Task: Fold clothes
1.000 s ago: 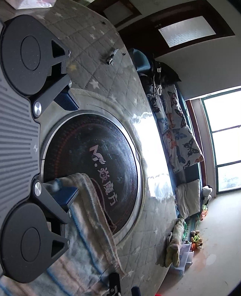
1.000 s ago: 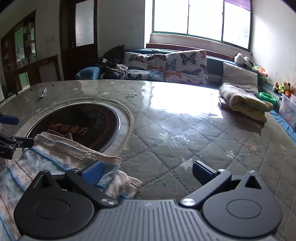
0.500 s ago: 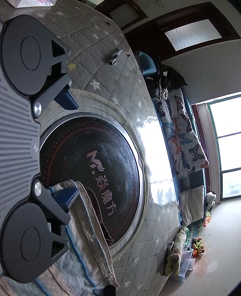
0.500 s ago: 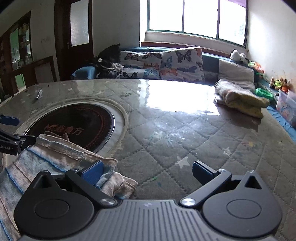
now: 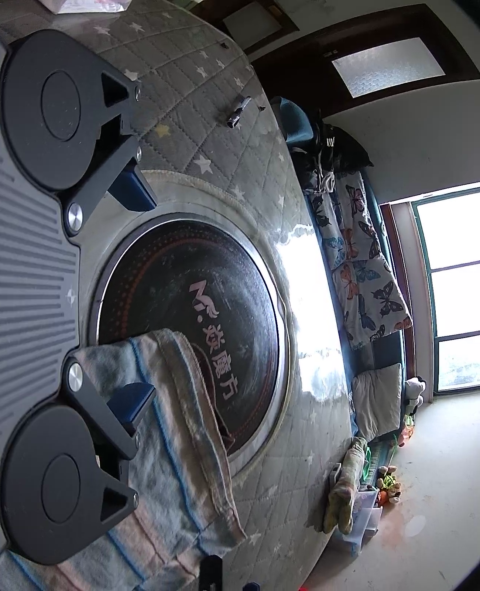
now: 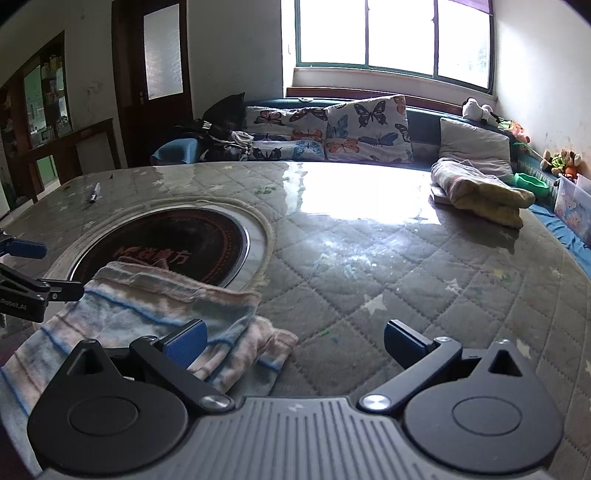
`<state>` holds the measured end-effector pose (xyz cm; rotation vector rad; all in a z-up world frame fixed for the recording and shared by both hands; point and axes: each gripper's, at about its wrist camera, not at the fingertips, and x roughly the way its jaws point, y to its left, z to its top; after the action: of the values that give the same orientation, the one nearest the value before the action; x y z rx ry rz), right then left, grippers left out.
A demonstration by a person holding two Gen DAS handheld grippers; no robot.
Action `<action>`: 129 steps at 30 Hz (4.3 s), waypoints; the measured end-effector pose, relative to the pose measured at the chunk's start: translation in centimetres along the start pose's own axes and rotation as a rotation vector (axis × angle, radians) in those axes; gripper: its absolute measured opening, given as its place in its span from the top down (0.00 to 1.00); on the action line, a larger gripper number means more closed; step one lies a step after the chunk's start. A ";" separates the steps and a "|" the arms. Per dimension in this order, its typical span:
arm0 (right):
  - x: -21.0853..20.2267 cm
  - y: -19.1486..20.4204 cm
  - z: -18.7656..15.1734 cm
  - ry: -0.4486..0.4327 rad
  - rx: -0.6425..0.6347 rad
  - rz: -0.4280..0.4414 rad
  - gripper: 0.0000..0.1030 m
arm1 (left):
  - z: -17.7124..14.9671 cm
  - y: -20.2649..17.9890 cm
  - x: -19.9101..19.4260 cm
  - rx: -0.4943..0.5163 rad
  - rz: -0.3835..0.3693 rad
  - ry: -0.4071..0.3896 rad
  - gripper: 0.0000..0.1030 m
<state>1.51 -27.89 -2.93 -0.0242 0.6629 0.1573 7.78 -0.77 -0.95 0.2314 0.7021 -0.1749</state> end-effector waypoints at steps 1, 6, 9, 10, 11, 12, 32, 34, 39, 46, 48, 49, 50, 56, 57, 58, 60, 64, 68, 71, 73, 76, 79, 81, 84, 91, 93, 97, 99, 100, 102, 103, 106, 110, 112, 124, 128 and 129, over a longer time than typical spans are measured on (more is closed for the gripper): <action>-0.2 0.1 -0.1 0.002 0.002 0.003 0.00 | -0.1 -0.1 -0.2 -0.002 -0.004 0.000 0.01; -0.9 0.5 -0.5 0.006 0.009 0.009 0.00 | -0.5 -0.6 -0.9 -0.010 -0.016 -0.001 0.01; -1.3 0.7 -0.7 0.006 0.015 0.008 0.00 | -0.7 -0.8 -1.4 -0.020 -0.022 -0.003 0.00; -1.4 0.8 -0.8 0.005 0.019 0.008 0.00 | -0.8 -0.8 -1.6 -0.026 -0.024 -0.004 0.00; -1.5 0.9 -0.9 0.005 0.023 0.009 0.00 | -0.9 -0.8 -1.7 -0.031 -0.026 -0.004 0.00; -1.6 0.9 -1.1 0.005 0.026 0.009 0.00 | -1.0 -0.8 -1.9 -0.038 -0.028 -0.004 0.00; -4.6 2.6 -3.3 -0.017 0.030 0.063 0.01 | -4.1 -1.6 -5.7 -0.111 -0.018 -0.003 0.00; -5.0 2.9 -3.5 -0.021 0.027 0.072 0.02 | -4.4 -1.7 -6.3 -0.112 -0.017 -0.007 0.00; -5.9 3.6 -3.9 -0.037 0.016 0.086 0.04 | -4.9 -2.2 -7.6 -0.119 -0.016 -0.025 0.00; -7.3 4.2 -4.5 -0.067 0.013 0.098 0.04 | -5.6 -2.9 -8.9 -0.117 -0.016 -0.042 0.00; -7.5 4.3 -4.6 -0.070 0.010 0.101 0.04 | -5.7 -3.0 -9.1 -0.117 -0.016 -0.045 0.00; -7.5 4.4 -4.7 -0.071 0.009 0.102 0.04 | -5.8 -3.1 -9.3 -0.117 -0.016 -0.047 0.00; -7.5 4.5 -4.7 -0.072 0.009 0.102 0.04 | -5.9 -3.1 -9.3 -0.118 -0.015 -0.049 0.00; -7.8 4.8 -4.9 -0.075 0.009 0.097 0.04 | -5.9 -2.9 -9.7 -0.128 -0.030 -0.063 0.00; -7.9 4.9 -4.9 -0.075 0.010 0.093 0.04 | -5.9 -2.8 -9.7 -0.126 -0.036 -0.067 0.00; -7.9 5.0 -4.9 -0.075 0.010 0.088 0.04 | -5.8 -2.8 -9.8 -0.124 -0.042 -0.073 0.00; -8.0 5.2 -4.8 -0.073 0.009 0.076 0.04 | -5.7 -2.7 -9.9 -0.122 -0.054 -0.082 0.00; -8.2 5.9 -4.6 -0.069 0.017 0.048 0.04 | -5.4 -2.1 -10.0 -0.118 -0.082 -0.097 0.00; -8.3 6.6 -4.2 -0.058 0.020 0.024 0.05 | -4.9 -1.5 -9.7 -0.116 -0.113 -0.102 0.00; -8.0 7.0 -4.0 -0.046 0.033 0.012 0.08 | -4.5 -1.1 -9.2 -0.113 -0.132 -0.094 0.00; -7.7 7.2 -3.9 -0.039 0.044 0.007 0.08 | -4.2 -0.9 -8.9 -0.109 -0.141 -0.089 0.00; -7.5 7.4 -3.8 -0.032 0.056 0.000 0.09 | -3.8 -0.7 -8.5 -0.099 -0.153 -0.084 0.00; -7.3 7.5 -3.6 -0.030 0.063 -0.006 0.10 | -3.6 -0.6 -8.2 -0.091 -0.165 -0.084 0.00; -7.2 7.5 -3.6 -0.030 0.062 -0.012 0.10 | -3.6 -0.6 -8.0 -0.086 -0.169 -0.088 0.00; -7.1 7.6 -3.8 -0.024 0.061 -0.014 0.10 | -3.7 -0.6 -7.8 -0.091 -0.168 -0.090 0.00; -7.6 7.5 -4.1 -0.033 0.048 -0.002 0.04 | -4.2 -0.5 -8.4 -0.129 -0.141 -0.100 0.00; -7.7 7.4 -4.3 -0.036 0.050 0.004 0.04 | -4.4 -0.6 -8.5 -0.140 -0.130 -0.094 0.00; -8.0 7.0 -4.7 -0.038 0.046 0.023 0.03 | -4.8 -0.9 -8.8 -0.157 -0.109 -0.080 0.00; -8.1 6.8 -4.9 -0.039 0.047 0.029 0.02 | -5.0 -1.1 -8.9 -0.156 -0.102 -0.075 0.00; -8.1 6.7 -5.0 -0.039 0.048 0.032 0.02 | -5.1 -1.3 -8.9 -0.154 -0.099 -0.073 0.00; -8.2 6.5 -5.2 -0.041 0.053 0.039 0.02 | -5.3 -1.6 -9.1 -0.150 -0.094 -0.068 0.00; -8.3 6.5 -5.3 -0.042 0.056 0.042 0.02 | -5.4 -1.8 -9.2 -0.147 -0.092 -0.066 0.00; -8.4 6.4 -5.6 -0.042 0.058 0.051 0.01 | -5.6 -2.1 -9.3 -0.143 -0.088 -0.064 0.00; -8.4 6.2 -5.9 -0.036 0.062 0.068 0.02 | -5.7 -2.2 -9.7 -0.152 -0.081 -0.063 0.00; -8.4 6.1 -5.9 -0.031 0.065 0.079 0.02 | -5.8 -1.9 -9.7 -0.163 -0.077 -0.059 0.00; -6.3 4.3 -5.3 0.011 0.108 0.102 0.10 | -5.9 -0.8 -8.1 -0.209 -0.097 0.005 0.00; -5.2 3.5 -4.8 0.027 0.141 0.112 0.14 | -5.6 -0.5 -7.2 -0.216 -0.107 0.016 0.00; -4.9 3.3 -4.7 0.031 0.150 0.116 0.14 | -5.5 -0.4 -7.0 -0.216 -0.112 0.018 0.00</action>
<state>-5.66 -25.60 -3.51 0.1561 0.7062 0.2192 -0.97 0.86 -0.48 -0.0128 0.7468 -0.2029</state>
